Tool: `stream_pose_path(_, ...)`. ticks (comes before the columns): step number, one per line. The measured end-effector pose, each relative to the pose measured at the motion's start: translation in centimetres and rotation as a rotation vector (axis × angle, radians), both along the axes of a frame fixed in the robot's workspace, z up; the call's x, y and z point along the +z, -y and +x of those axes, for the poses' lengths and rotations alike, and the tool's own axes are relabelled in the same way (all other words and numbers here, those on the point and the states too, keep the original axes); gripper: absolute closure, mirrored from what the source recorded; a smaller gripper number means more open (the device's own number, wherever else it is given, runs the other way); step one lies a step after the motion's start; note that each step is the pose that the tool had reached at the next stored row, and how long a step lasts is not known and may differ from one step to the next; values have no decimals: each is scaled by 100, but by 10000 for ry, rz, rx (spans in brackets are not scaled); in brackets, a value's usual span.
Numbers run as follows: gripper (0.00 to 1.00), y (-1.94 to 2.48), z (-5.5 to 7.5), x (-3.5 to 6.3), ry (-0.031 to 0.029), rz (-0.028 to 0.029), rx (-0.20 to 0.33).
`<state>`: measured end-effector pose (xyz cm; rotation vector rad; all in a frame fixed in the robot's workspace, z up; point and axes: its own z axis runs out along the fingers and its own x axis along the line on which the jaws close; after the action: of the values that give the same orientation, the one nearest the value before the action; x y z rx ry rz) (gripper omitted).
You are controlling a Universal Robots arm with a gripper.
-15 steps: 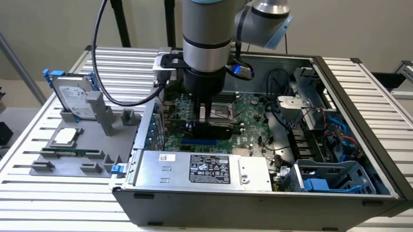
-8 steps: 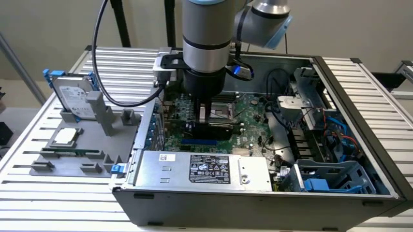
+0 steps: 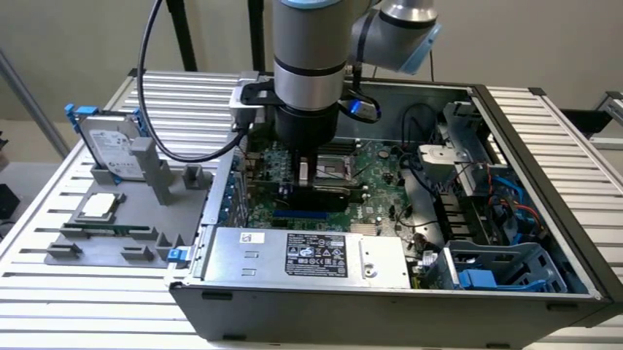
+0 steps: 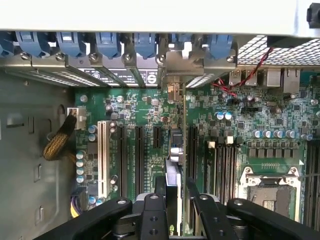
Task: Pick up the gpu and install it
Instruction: 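Insert the gpu into the slot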
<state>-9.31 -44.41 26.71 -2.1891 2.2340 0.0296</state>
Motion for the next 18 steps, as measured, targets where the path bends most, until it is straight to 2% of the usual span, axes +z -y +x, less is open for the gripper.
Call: stream_pose_path(18, 100, 0, -34, -68, 0, -1, -113)
